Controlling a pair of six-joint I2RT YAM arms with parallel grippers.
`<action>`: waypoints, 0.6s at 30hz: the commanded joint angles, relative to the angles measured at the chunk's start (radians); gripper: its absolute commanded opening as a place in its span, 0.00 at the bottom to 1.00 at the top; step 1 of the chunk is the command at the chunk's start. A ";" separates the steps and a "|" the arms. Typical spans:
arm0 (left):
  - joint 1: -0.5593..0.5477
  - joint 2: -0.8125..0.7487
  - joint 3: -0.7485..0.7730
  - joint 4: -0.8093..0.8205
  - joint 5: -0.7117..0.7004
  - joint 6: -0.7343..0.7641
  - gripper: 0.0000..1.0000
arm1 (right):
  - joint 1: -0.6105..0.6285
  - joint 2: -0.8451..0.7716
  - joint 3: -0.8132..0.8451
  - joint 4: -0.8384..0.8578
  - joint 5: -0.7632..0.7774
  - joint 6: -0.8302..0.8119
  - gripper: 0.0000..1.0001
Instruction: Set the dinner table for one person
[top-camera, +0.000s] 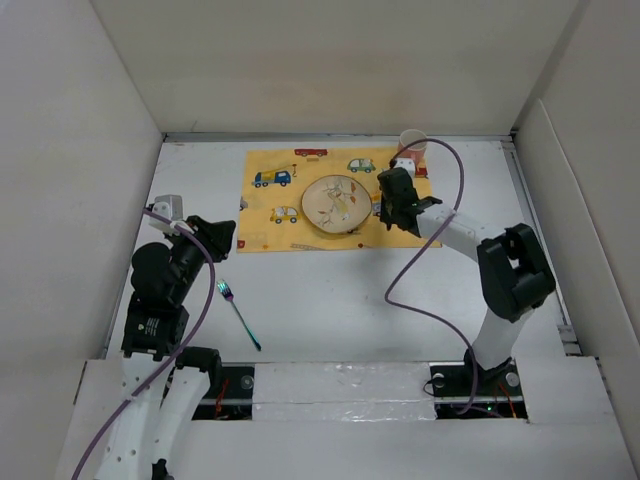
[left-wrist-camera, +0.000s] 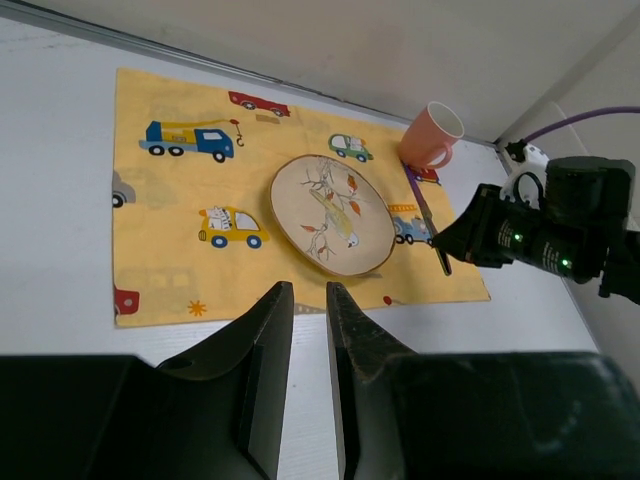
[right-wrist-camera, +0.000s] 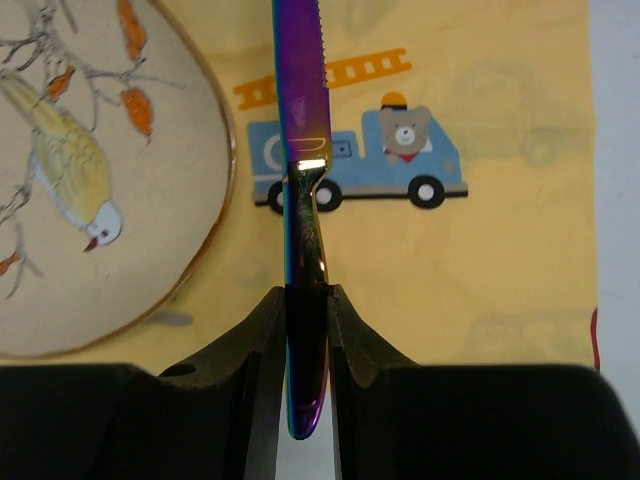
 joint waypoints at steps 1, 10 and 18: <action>-0.005 0.004 0.028 0.032 0.014 0.012 0.17 | -0.042 0.040 0.084 0.074 -0.038 -0.044 0.00; -0.005 0.016 0.025 0.032 0.021 0.013 0.17 | -0.082 0.193 0.219 0.045 -0.091 -0.056 0.00; -0.005 0.022 0.025 0.033 0.028 0.013 0.17 | -0.092 0.261 0.248 0.008 -0.076 -0.021 0.00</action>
